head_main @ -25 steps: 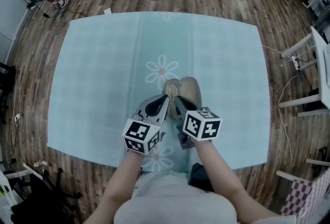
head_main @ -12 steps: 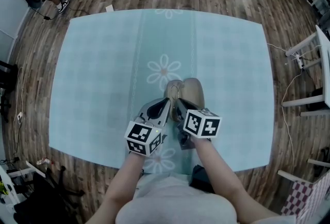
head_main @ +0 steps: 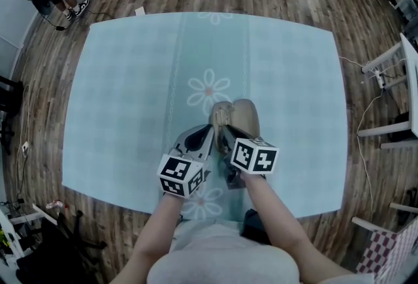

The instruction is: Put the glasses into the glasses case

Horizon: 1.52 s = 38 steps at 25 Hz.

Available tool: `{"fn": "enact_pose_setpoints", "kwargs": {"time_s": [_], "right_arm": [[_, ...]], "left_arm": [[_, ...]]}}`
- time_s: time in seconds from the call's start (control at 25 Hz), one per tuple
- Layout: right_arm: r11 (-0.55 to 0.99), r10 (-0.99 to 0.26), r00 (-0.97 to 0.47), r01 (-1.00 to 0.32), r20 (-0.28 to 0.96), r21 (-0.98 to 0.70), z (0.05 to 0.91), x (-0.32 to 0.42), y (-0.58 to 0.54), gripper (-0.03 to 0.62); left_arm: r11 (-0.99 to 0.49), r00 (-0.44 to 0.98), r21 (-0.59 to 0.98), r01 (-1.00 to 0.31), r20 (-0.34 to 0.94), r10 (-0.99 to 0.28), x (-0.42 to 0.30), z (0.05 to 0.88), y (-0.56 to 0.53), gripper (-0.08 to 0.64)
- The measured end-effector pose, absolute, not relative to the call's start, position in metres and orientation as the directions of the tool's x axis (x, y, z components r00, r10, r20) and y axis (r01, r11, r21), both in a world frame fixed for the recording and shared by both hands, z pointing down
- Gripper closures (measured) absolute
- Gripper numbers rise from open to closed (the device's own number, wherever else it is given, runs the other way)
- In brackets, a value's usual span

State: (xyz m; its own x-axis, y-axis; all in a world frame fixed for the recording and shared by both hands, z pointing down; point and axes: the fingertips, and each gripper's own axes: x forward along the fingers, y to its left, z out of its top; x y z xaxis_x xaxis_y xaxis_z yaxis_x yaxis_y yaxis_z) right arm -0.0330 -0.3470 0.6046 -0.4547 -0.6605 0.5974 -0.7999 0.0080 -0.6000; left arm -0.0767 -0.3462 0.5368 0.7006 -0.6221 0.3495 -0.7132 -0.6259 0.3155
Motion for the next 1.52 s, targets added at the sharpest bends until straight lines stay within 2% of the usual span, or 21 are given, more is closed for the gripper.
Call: {"fn": "enact_pose_setpoints", "kwargs": {"time_s": [0.04,0.08,0.36,0.48,0.6,0.68,1.52], "right_arm": [[0.011,-0.66,-0.461,-0.795,0.593,-0.606,0.603,-0.034,-0.347,0.512],[0.014,-0.66,-0.465,-0.793,0.59,-0.61,0.602,-0.035,-0.347,0.489],[0.038,-0.677,-0.467,-0.795,0.569,-0.606,0.59,-0.034,-0.342,0.477],[0.048,-0.689,-0.465,-0.795,0.556,-0.604,0.582,-0.033,-0.338,0.491],[0.053,-0.705,-0.454,-0.8,0.545,-0.597,0.573,-0.031,-0.334,0.561],[0.055,-0.714,-0.455,-0.794,0.532,-0.606,0.567,-0.03,-0.331,0.584],[0.153,-0.781,-0.42,-0.846,0.463,-0.511,0.502,-0.013,-0.295,0.586]], "left_arm": [[-0.626,0.7,0.315,-0.714,0.348,-0.623,-0.077,0.536,-0.346,0.552],[-0.625,0.7,0.315,-0.714,0.346,-0.625,-0.078,0.536,-0.345,0.552],[-0.628,0.701,0.31,-0.714,0.328,-0.634,-0.078,0.529,-0.34,0.552],[-0.635,0.703,0.302,-0.711,0.319,-0.635,-0.077,0.524,-0.336,0.552],[-0.64,0.705,0.297,-0.709,0.31,-0.638,-0.076,0.519,-0.33,0.552],[-0.642,0.706,0.294,-0.708,0.305,-0.639,-0.076,0.516,-0.327,0.552],[-0.671,0.721,0.267,-0.692,0.21,-0.661,-0.071,0.469,-0.295,0.552]]}}
